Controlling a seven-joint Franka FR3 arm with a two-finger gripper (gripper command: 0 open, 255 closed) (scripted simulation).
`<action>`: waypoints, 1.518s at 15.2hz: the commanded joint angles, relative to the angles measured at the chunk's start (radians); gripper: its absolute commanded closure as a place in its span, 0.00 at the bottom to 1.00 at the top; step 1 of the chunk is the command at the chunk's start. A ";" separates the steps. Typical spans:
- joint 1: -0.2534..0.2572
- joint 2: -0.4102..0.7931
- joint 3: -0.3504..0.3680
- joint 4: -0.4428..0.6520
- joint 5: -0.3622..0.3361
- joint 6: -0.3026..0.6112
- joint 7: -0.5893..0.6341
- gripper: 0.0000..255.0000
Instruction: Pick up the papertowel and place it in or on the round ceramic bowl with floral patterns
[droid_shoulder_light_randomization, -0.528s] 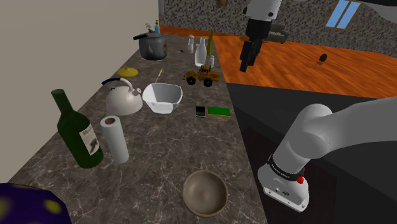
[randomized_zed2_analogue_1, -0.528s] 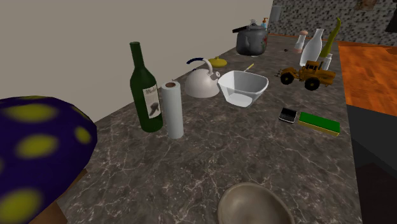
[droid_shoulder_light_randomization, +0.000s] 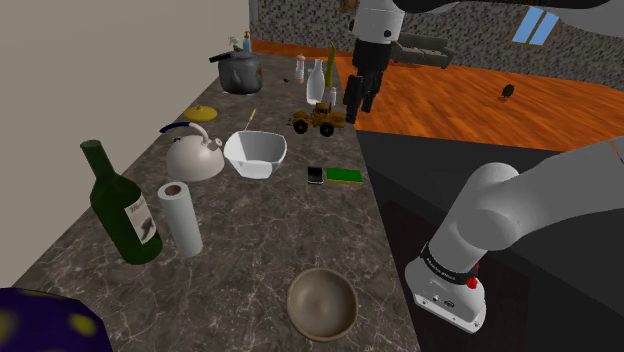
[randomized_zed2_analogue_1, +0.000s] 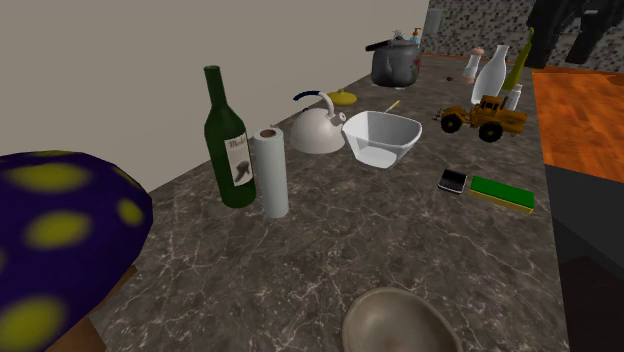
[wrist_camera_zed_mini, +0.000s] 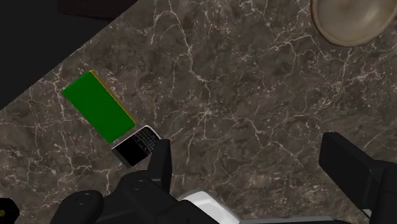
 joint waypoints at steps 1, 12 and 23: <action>0.012 0.050 0.037 0.020 0.019 0.034 0.038 0.00; 0.056 0.373 0.215 0.193 0.035 0.199 0.237 0.00; 0.125 0.779 0.342 0.520 -0.103 0.261 0.463 0.00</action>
